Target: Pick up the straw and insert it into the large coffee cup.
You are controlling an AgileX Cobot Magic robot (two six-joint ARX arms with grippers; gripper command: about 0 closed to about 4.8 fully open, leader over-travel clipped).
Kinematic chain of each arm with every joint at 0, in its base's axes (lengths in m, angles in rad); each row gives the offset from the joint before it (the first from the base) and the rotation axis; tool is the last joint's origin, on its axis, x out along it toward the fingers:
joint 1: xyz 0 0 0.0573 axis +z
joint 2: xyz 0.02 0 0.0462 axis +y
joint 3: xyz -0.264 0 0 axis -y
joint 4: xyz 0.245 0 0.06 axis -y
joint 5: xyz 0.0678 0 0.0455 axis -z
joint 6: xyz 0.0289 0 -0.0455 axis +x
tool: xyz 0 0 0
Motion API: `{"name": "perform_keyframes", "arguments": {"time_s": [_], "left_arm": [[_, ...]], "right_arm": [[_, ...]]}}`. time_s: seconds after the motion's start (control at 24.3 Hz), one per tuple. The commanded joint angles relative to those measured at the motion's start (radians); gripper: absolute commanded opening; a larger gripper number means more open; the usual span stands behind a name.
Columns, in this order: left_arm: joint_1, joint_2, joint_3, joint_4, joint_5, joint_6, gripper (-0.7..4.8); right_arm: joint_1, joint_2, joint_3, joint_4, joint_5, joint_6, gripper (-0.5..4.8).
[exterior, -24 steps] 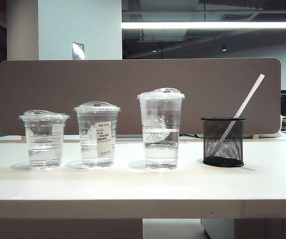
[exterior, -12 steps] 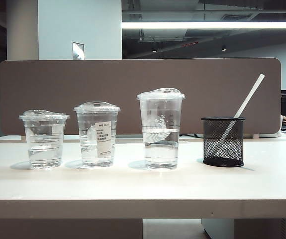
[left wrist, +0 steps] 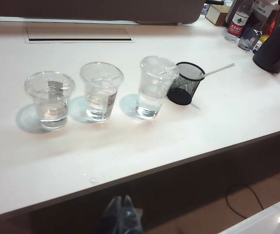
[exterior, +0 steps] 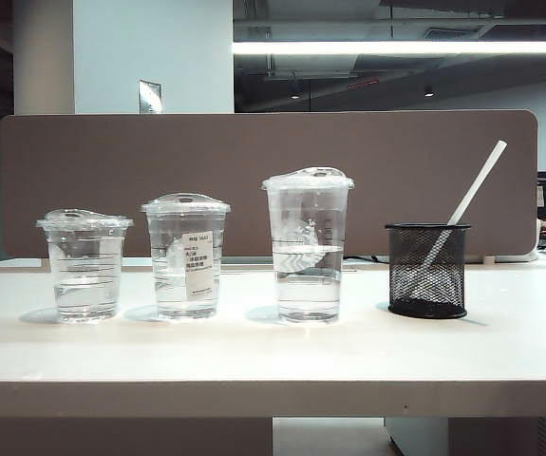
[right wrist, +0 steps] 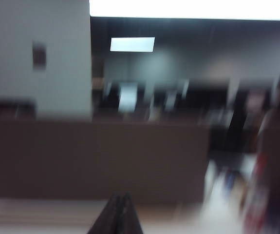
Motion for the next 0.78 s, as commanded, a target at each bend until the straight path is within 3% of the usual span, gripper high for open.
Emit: {"name": "perform_keyframes", "arguments": {"time_s": [0.04, 0.25, 0.37, 0.66, 0.78], "left_arm": [[-0.001, 0.000, 0.003, 0.011, 0.005, 0.004, -0.04], [-0.001, 0.000, 0.003, 0.011, 0.005, 0.004, -0.04], [-0.001, 0.000, 0.003, 0.012, 0.003, 0.004, -0.04], [-0.001, 0.000, 0.003, 0.013, 0.002, 0.008, -0.04], [-0.001, 0.000, 0.003, 0.011, 0.002, 0.008, -0.04]], "right_arm": [[-0.001, 0.112, 0.234, 0.310, 0.008, -0.220, -0.08], [-0.001, 0.427, 0.636, 0.357, 0.007, -0.262, -0.08], [-0.001, 0.657, 0.805, 0.361, 0.003, -0.358, -0.08], [-0.024, 1.079, 0.855, 0.494, -0.090, -0.330, -0.06], [-0.116, 1.266, 0.841, 0.495, -0.252, -0.122, -0.06]]}}
